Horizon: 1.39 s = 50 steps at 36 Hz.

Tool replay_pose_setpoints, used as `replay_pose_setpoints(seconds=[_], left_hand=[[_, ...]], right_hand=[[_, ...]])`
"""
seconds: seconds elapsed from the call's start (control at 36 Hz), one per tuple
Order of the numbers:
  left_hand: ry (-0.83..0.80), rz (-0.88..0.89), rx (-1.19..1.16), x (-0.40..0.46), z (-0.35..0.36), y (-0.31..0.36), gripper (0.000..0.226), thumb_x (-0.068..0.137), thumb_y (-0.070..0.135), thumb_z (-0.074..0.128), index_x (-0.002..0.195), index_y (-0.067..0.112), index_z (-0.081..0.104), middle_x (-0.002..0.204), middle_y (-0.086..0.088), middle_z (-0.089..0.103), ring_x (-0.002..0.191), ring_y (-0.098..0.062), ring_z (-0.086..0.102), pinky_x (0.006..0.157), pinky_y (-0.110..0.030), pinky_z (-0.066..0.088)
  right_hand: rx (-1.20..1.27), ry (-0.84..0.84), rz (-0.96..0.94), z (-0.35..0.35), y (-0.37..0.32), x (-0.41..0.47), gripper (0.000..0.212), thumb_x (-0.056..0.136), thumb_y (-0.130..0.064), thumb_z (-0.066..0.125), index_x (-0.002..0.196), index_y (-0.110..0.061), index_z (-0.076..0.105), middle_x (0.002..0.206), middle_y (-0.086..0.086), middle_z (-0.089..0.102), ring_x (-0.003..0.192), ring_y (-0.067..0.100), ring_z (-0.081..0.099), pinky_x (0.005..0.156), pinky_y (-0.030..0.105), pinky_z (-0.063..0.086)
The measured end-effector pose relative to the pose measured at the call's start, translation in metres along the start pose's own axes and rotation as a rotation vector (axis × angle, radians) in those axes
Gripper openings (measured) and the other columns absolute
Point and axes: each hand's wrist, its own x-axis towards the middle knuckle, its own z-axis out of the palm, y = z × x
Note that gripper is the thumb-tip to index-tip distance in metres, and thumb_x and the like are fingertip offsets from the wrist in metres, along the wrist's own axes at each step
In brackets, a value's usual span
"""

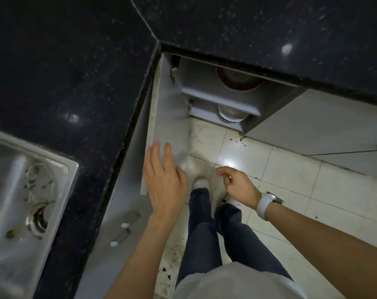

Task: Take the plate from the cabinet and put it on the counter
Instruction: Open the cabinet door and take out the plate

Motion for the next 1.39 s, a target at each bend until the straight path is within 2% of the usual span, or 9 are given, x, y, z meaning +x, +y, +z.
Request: replay_pose_setpoints(seconds=[0.31,0.53,0.64,0.69,0.86,1.0,1.08,1.22,1.39], left_hand=[[-0.259,0.093,-0.174,0.078,0.116,0.051,0.054,0.086,0.015,0.046,0.138,0.013,0.032,0.147,-0.014,0.033,0.135,-0.030,0.030,0.109,-0.048,0.033],[-0.295,0.134,-0.209,0.176,0.234,0.055,0.059,0.087,0.016,0.048,0.141,0.011,0.025,0.150,-0.016,0.027,0.139,-0.033,0.022,0.107,-0.054,0.033],[-0.280,0.279,-0.115,0.218,0.266,0.051,0.068,0.086,0.020,0.054,0.143,0.018,0.018,0.157,-0.010,0.012,0.144,-0.032,0.005,0.112,-0.056,0.022],[-0.249,0.350,-0.049,0.235,0.279,0.048,0.071,0.083,0.023,0.055,0.143,0.021,0.017,0.157,-0.009,0.010,0.145,-0.033,0.002,0.113,-0.057,0.017],[-0.238,0.417,0.053,0.250,0.300,0.034,0.076,0.084,0.025,0.053,0.144,0.029,0.006,0.158,-0.003,-0.001,0.145,-0.028,-0.008,0.114,-0.060,0.016],[-0.312,0.435,0.047,0.253,0.293,0.030,0.077,0.085,0.021,0.054,0.143,0.032,0.004,0.158,-0.001,-0.003,0.145,-0.026,-0.008,0.114,-0.059,0.018],[-0.383,0.336,-0.025,0.247,0.278,0.028,0.065,0.090,0.022,0.046,0.145,0.026,0.011,0.159,0.001,-0.002,0.146,-0.022,-0.008,0.116,-0.056,0.017],[-0.405,-0.014,-0.356,0.206,0.254,0.021,0.044,0.090,0.016,0.043,0.134,0.010,0.041,0.145,-0.017,0.038,0.132,-0.033,0.037,0.105,-0.047,0.040],[-0.525,-0.598,-0.845,0.145,0.215,0.015,0.035,0.088,0.016,0.041,0.121,0.011,0.053,0.128,-0.015,0.057,0.115,-0.033,0.054,0.104,-0.046,0.043]], right_hand=[[0.440,0.378,0.239,-0.033,0.048,0.087,0.035,0.086,0.004,0.029,0.107,-0.003,0.056,0.096,0.015,0.062,0.084,0.025,0.055,0.069,0.023,0.045],[0.705,0.522,0.142,-0.062,0.064,0.217,0.021,0.092,-0.006,0.035,0.109,-0.009,0.047,0.092,0.008,0.061,0.077,0.022,0.058,0.062,0.026,0.054],[1.061,0.547,0.101,-0.078,0.057,0.269,0.018,0.091,-0.012,0.043,0.107,-0.006,0.049,0.123,0.027,0.056,0.097,0.032,0.061,0.088,0.045,0.052],[1.200,0.559,0.089,-0.085,0.055,0.290,0.029,0.091,-0.015,0.045,0.114,0.002,0.048,0.131,0.030,0.049,0.110,0.039,0.057,0.084,0.043,0.052],[1.374,0.592,0.059,-0.098,0.052,0.317,0.021,0.087,0.002,0.041,0.099,-0.004,0.056,0.083,0.010,0.062,0.083,0.025,0.063,0.079,0.039,0.058],[1.376,0.538,0.118,-0.105,0.043,0.313,0.024,0.084,0.006,0.040,0.082,-0.009,0.057,0.113,0.021,0.061,0.111,0.034,0.057,0.090,0.042,0.052],[1.329,0.527,0.166,-0.103,0.039,0.304,0.030,0.084,0.009,0.036,0.104,0.002,0.058,0.126,0.025,0.056,0.116,0.037,0.054,0.091,0.042,0.052],[1.349,0.544,0.271,-0.078,0.054,0.278,0.034,0.082,0.009,0.039,0.111,0.001,0.055,0.124,0.024,0.058,0.101,0.031,0.062,0.053,0.027,0.060],[1.307,0.408,0.380,-0.042,0.064,0.181,0.028,0.085,0.006,0.041,0.107,-0.005,0.056,0.093,0.013,0.066,0.081,0.024,0.063,0.079,0.037,0.055]])
